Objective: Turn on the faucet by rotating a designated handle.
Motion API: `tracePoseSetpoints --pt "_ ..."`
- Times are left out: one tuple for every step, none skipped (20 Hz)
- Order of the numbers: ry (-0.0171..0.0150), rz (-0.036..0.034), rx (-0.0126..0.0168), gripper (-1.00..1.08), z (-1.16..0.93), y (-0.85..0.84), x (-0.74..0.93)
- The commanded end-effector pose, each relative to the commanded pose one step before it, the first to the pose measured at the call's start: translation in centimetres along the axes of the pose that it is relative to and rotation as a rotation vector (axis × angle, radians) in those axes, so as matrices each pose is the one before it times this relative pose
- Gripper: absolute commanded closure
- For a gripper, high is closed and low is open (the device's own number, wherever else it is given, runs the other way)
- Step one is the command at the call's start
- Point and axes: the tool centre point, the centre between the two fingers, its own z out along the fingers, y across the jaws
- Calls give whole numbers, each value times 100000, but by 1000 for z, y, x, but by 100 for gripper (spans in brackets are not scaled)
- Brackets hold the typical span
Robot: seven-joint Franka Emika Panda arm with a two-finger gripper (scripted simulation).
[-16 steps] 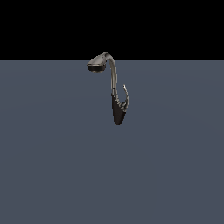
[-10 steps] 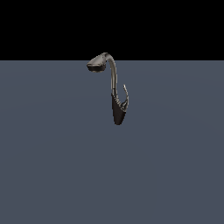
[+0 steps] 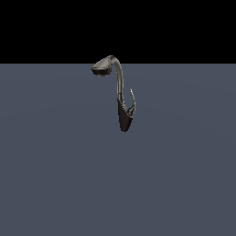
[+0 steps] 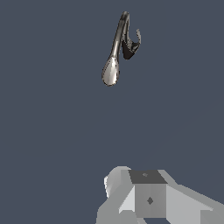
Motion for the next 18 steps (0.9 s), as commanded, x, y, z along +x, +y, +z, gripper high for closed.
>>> tracePoseSetpoints --pt "-227 910 688 108 78 -68 295" --pt "-134 627 478 108 45 -49 203" --pt "-159 764 571 108 57 -59 243" --pt "-184 900 663 108 70 -69 282" --pt "-211 1028 747 108 83 -80 319" --pt "-239 1148 827 108 94 -88 355" --pt "-270 1272 909 108 105 -97 391" --pt "-302 1400 988 108 118 -107 428" --pt "-335 1541 1071 108 133 -118 466" --pt "-371 1688 1155 108 149 -127 506" --pt "-409 1834 1234 108 166 -138 545" --pt "-448 1989 1315 108 184 -149 585" --pt "-490 2149 1394 108 204 -160 625" --pt "-534 2315 1471 108 225 -171 666" --pt "-579 2485 1546 108 248 -182 707" --pt "-626 2661 1617 108 272 -194 748" --pt "-666 2805 1664 108 293 -202 780" --pt "-683 2854 1652 108 305 -205 785"
